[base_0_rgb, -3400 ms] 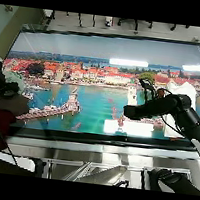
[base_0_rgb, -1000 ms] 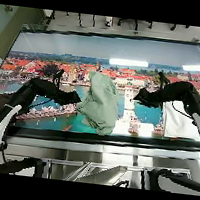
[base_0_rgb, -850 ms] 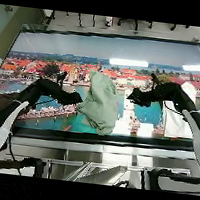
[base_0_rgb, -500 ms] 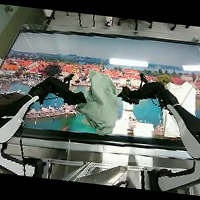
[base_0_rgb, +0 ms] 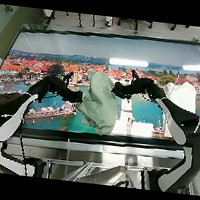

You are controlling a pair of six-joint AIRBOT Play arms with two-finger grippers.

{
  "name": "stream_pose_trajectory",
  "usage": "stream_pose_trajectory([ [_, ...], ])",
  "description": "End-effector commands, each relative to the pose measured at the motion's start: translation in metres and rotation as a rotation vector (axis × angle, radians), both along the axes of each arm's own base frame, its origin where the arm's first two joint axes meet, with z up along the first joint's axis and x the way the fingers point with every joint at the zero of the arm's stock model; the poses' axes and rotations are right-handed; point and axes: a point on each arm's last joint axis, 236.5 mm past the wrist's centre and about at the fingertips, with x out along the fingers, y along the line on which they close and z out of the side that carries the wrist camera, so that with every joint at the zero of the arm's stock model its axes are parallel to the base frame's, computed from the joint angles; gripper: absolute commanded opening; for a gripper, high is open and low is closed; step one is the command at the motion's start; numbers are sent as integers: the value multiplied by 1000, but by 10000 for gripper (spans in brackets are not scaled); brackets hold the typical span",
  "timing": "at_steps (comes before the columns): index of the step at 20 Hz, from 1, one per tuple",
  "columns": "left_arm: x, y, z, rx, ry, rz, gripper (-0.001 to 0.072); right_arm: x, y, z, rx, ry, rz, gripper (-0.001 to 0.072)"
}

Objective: Fold the shirts.

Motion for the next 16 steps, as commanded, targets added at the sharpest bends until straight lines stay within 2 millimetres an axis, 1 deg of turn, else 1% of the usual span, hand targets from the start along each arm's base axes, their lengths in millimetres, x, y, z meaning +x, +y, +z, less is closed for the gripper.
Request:
stream_pose_trajectory([
  [1,11,12,22,-10,-56,25,15,6,3,0,5,-4,-10,22],
  [3,15,15,35,-14,-89,34,14,12,3,5,6,-24,-17,20],
  [4,18,17,44,-21,-113,38,15,16,5,14,15,-41,-15,20],
  [5,21,17,58,-26,-150,41,14,21,8,34,32,-72,-1,20],
  [6,27,20,81,-33,-205,52,14,26,12,62,51,-115,22,19],
  [7,32,21,112,-46,-266,47,15,32,16,104,71,-195,61,19],
  [8,37,22,156,-62,-357,41,14,37,20,152,91,-286,90,19],
  [9,40,22,211,-78,-475,32,15,38,22,209,110,-398,114,19],
  [10,38,25,268,-93,-595,28,14,33,23,278,123,-550,138,19],
  [11,29,24,328,-106,-722,16,15,20,20,349,138,-698,150,19],
  [12,10,25,394,-123,-864,2,14,-1,16,412,145,-844,164,19],
  [13,-16,26,457,-144,-998,-3,15,-30,8,476,146,-989,162,19],
  [14,-46,28,512,-165,-1119,-3,15,-63,0,528,140,-1126,167,19],
  [15,-83,31,564,-188,-1243,-1,14,-98,-10,573,131,-1267,161,19],
  [16,-120,34,605,-210,-1353,5,15,-136,-23,616,122,-1409,132,19],
])
